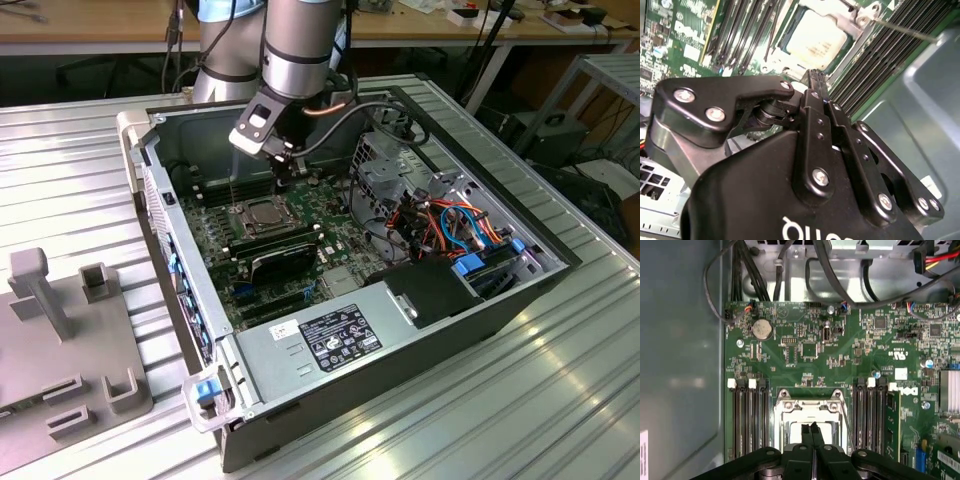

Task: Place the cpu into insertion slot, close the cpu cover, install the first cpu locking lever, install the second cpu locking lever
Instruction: 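Close the cpu cover, then install the first cpu locking lever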

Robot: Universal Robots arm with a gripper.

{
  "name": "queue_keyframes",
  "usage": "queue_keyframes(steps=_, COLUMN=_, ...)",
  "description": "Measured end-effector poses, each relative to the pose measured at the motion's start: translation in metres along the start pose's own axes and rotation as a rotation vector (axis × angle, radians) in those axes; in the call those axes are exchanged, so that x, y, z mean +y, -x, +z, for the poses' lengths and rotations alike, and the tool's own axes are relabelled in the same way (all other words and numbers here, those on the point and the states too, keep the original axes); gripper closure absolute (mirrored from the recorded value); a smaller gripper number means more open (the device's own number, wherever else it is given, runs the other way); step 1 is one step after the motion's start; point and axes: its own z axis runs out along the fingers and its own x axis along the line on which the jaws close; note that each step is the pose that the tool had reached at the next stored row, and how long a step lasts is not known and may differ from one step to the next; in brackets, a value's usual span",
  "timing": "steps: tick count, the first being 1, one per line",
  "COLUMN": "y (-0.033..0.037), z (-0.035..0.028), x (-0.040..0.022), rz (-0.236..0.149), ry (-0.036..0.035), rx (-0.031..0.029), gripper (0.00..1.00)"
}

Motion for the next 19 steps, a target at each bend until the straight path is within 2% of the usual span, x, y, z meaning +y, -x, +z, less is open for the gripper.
queue_keyframes(steps=3, y=0.0, z=-0.0002, x=-0.009, rz=0.0, ry=0.0, rx=0.001, gripper=0.89)
queue_keyframes(steps=5, y=0.0, z=-0.0003, x=-0.0121, rz=0.0, ry=0.0, rx=0.0015, gripper=0.89)
queue_keyframes(steps=19, y=0.0, z=-0.0003, x=-0.0126, rz=0.0, ry=0.0, rx=0.0017, gripper=0.89)
